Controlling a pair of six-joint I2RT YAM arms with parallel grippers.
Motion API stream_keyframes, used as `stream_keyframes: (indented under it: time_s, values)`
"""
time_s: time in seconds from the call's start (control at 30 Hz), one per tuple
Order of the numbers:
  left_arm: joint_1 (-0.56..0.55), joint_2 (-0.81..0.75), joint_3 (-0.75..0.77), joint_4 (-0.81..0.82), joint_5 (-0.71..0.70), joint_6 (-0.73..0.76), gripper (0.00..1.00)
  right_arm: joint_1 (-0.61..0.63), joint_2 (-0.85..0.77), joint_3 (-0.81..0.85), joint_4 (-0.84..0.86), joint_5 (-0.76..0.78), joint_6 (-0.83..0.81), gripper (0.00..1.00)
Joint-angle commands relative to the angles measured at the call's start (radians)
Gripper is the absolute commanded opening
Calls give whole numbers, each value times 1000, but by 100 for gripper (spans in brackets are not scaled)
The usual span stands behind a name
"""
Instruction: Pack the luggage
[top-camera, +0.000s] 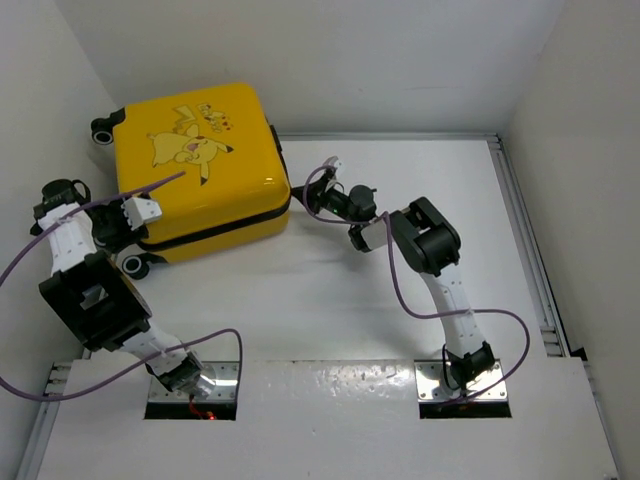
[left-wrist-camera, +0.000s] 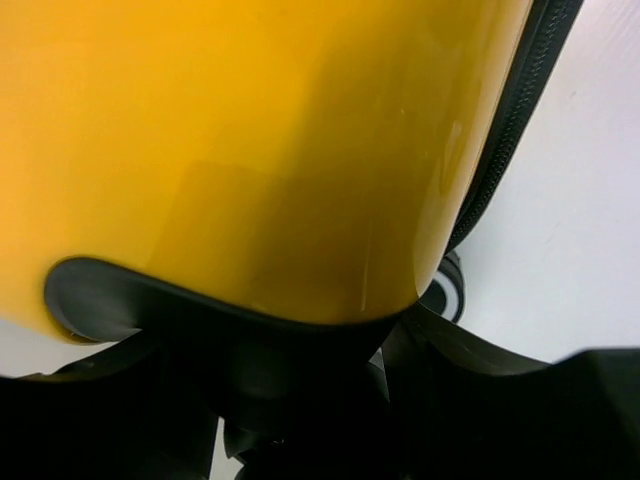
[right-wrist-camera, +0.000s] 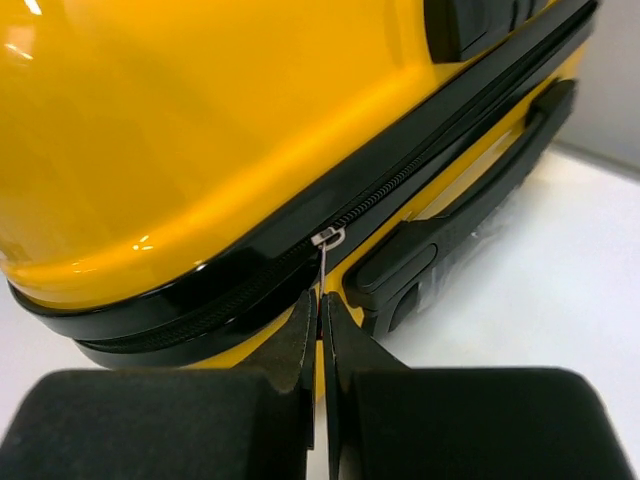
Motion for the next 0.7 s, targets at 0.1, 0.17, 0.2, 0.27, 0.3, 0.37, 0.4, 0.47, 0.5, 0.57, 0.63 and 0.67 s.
stream_keyframes:
  time_s: [0.1,0.17,0.2,0.27,0.3,0.37,0.4,0.47,0.5,0.57,0.63,0.67]
  values:
    - [-66,-4,-146,-326,-22,431,0,22,-113,-106,268,-173,30,0]
    - [-66,-13,-146,-326,-31,453,0,13,-143,-142,270,-182,32,0]
    - [-66,-22,-157,-326,-31,477,0,10,-175,-154,268,-184,35,0]
    - [-66,-35,-180,-326,-47,517,0,2,-195,-208,268,-199,42,0]
    - [-66,-44,-180,-326,-56,550,0,-1,-228,-232,265,-204,45,0]
    - [-75,-53,-205,-326,-56,581,0,-7,-248,-271,267,-210,55,0]
    - [-75,-53,-205,-326,-56,592,0,-7,-277,-301,267,-217,61,0]
    - [-88,-53,-205,-326,-38,606,0,-9,-299,-321,267,-224,65,0]
    - [-97,-53,-205,-326,-37,639,0,-12,-305,-323,267,-225,65,0]
    - [-106,-62,-227,-326,-50,683,0,-21,-298,-315,268,-211,55,0]
    - [-106,-62,-237,-326,-59,724,0,-28,-254,-262,268,-178,24,0]
    - [-106,-62,-237,-326,-59,736,0,-27,-238,-246,270,-162,21,0]
